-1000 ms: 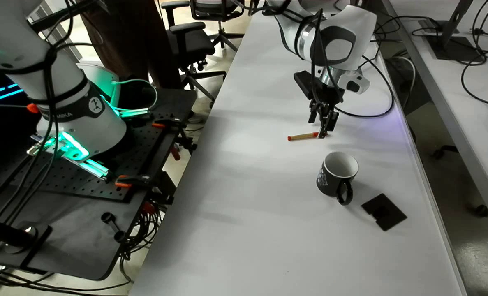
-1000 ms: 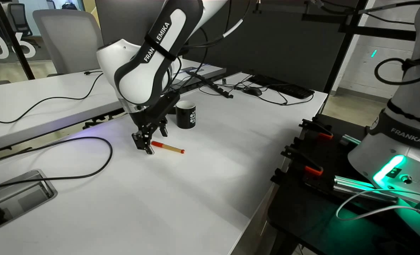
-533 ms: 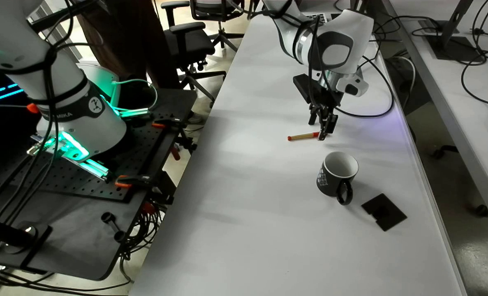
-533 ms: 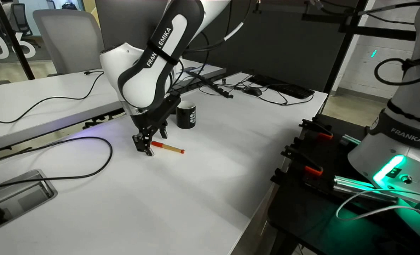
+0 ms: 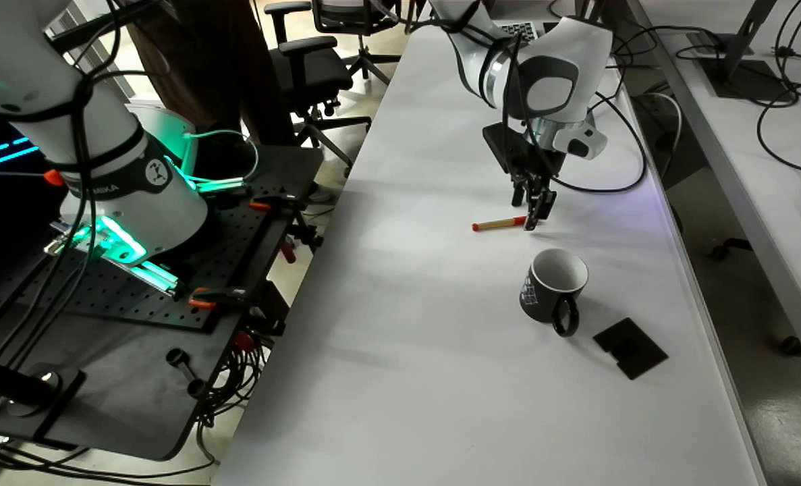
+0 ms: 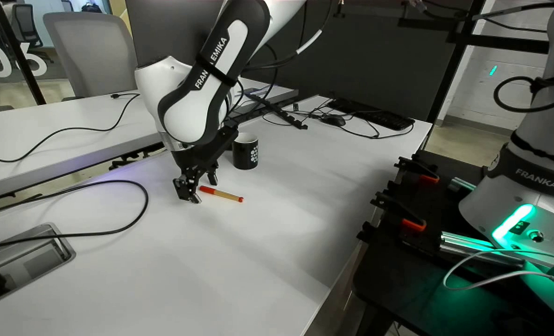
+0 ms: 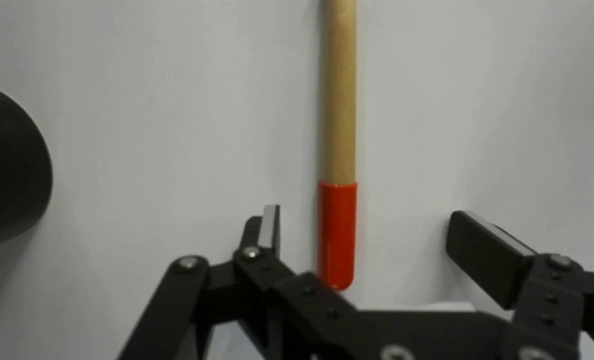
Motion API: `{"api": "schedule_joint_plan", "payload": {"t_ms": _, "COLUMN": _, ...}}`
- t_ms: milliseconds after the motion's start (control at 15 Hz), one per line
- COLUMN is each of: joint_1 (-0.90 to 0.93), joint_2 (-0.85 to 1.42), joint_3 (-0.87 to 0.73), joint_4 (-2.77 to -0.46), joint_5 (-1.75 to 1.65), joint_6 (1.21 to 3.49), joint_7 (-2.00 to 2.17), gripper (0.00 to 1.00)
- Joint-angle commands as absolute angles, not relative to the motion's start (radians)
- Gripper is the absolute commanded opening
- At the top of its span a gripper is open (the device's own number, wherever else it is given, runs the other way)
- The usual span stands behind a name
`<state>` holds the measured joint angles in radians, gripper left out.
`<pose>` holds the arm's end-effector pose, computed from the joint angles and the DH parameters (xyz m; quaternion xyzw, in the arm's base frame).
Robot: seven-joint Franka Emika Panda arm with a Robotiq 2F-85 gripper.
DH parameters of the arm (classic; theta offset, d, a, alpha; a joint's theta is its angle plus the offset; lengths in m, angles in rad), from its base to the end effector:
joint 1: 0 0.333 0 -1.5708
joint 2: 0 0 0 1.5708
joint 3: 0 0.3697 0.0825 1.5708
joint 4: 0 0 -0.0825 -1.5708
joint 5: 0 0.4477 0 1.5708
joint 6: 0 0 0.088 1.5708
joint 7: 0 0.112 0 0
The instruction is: Put the marker into the mug.
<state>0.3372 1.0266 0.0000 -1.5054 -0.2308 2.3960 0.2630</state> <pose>0.7135 0.2474 0.0113 0.9870 0.1264 -0.0431 0.0889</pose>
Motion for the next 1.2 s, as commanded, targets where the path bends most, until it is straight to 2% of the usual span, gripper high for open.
{"api": "schedule_joint_plan", "payload": {"t_ms": 0, "joint_1": 0.340, "joint_2": 1.025, "joint_3": -0.011, "joint_4": -1.521, "joint_5": -0.210, "joint_6": 2.420, "joint_7": 0.276, "gripper": 0.54}}
{"api": "schedule_joint_plan", "payload": {"t_ms": 400, "joint_1": 0.343, "joint_2": 1.017, "joint_3": -0.021, "joint_4": -1.524, "joint_5": -0.208, "joint_6": 2.426, "joint_7": 0.292, "gripper": 0.07}}
{"api": "schedule_joint_plan", "payload": {"t_ms": 467, "joint_1": 0.345, "joint_2": 1.016, "joint_3": -0.023, "joint_4": -1.524, "joint_5": -0.209, "joint_6": 2.425, "joint_7": 0.296, "gripper": 0.01}}
{"api": "schedule_joint_plan", "payload": {"t_ms": 600, "joint_1": 0.347, "joint_2": 1.017, "joint_3": -0.024, "joint_4": -1.522, "joint_5": -0.209, "joint_6": 2.424, "joint_7": 0.301, "gripper": 0.06}}
{"api": "schedule_joint_plan", "payload": {"t_ms": 1133, "joint_1": 0.355, "joint_2": 1.001, "joint_3": -0.028, "joint_4": -1.535, "joint_5": -0.213, "joint_6": 2.467, "joint_7": 0.315, "gripper": 0.06}}
